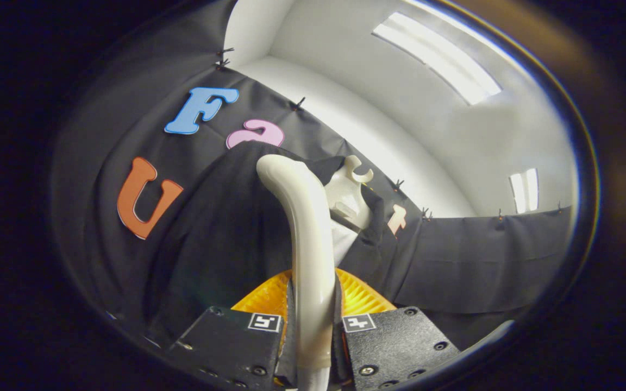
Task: Iron the clothes twice with a garment steamer, once on the left side and once on the right side.
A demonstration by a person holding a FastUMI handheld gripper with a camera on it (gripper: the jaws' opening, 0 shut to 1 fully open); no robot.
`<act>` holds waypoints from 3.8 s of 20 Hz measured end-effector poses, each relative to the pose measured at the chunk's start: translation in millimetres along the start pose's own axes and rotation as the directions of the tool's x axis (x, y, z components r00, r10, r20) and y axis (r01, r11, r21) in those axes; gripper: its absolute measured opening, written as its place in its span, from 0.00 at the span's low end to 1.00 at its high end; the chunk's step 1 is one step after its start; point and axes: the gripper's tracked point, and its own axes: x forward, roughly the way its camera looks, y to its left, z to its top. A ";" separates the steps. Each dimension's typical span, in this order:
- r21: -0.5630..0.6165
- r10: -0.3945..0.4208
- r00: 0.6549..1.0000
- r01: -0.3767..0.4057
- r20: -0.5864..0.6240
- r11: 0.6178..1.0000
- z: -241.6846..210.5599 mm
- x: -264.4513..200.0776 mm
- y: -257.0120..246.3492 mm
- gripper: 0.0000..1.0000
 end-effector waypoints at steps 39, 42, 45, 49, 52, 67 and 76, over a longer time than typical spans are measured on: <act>-0.055 0.183 0.925 -0.213 -0.333 0.975 -222.4 -138.2 78.6 0.28; -0.064 0.189 0.918 -0.225 -0.347 0.972 -236.4 -145.9 83.1 0.28; -0.057 0.201 0.913 -0.235 -0.356 0.970 -246.3 -153.6 86.1 0.28; -0.053 0.222 0.901 -0.259 -0.372 0.964 -260.3 -165.5 97.0 0.28; -0.055 0.238 0.884 -0.283 -0.401 0.957 -277.1 -176.7 102.7 0.28; -0.038 0.299 0.817 -0.364 -0.494 0.931 -342.7 -217.6 121.4 0.28; 0.085 0.383 0.752 -0.404 -0.536 0.911 -358.4 -238.8 119.1 0.28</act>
